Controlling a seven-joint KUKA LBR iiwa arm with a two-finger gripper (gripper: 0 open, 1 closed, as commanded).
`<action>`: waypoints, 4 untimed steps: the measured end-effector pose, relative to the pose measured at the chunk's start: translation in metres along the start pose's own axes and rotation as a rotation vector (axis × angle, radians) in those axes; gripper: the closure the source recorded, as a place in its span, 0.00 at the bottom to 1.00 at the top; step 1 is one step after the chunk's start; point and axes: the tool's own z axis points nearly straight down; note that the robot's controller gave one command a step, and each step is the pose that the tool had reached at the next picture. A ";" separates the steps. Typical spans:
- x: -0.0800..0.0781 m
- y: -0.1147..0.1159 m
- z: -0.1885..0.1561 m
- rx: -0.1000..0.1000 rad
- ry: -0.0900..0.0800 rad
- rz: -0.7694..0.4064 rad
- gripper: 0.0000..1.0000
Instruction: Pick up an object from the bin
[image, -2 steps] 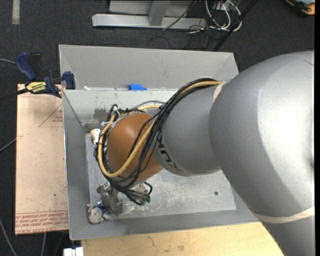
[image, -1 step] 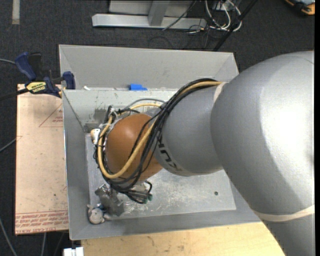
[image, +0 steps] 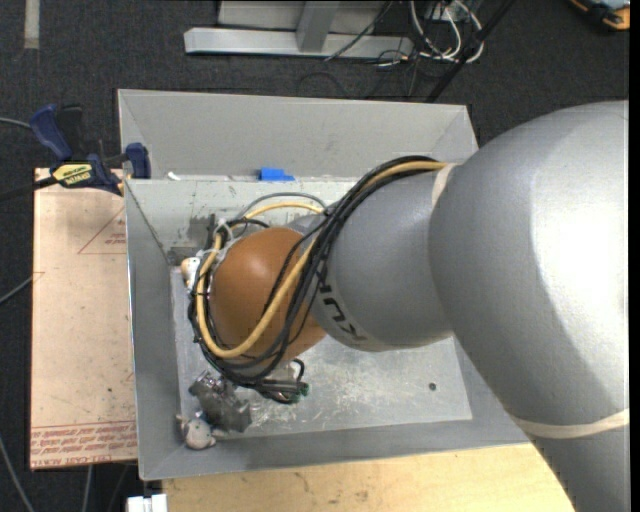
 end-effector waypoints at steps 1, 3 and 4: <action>0.001 -0.001 -0.008 -0.001 0.001 -0.068 1.00; 0.001 0.000 -0.032 -0.001 0.003 -0.038 1.00; 0.001 0.000 -0.048 -0.001 0.005 -0.031 1.00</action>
Offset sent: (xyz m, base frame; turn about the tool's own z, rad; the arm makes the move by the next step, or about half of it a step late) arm 0.0001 0.0000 0.0560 0.0000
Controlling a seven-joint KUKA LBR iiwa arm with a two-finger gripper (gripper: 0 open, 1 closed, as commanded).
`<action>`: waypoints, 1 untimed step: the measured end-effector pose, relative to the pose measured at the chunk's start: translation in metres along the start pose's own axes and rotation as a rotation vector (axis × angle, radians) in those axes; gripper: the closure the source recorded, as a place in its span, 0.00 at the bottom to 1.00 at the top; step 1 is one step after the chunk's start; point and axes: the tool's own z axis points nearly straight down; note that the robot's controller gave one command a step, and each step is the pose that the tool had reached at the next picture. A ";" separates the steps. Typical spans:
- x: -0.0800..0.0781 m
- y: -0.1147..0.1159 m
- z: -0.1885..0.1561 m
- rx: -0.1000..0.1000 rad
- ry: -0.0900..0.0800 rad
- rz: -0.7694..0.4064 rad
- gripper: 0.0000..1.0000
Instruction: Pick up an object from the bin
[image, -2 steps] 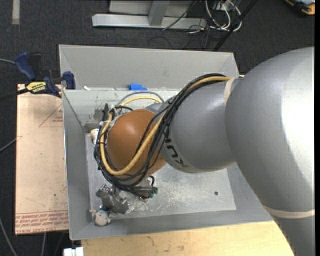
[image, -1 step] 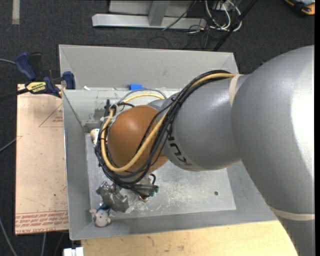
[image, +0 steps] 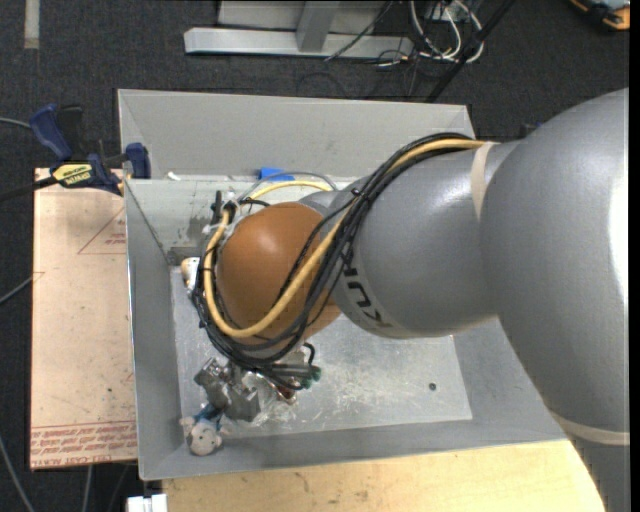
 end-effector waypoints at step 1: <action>0.000 0.000 -0.022 0.000 0.000 -0.011 1.00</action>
Offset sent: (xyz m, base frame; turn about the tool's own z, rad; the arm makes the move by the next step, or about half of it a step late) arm 0.0001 0.0000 0.0365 0.0000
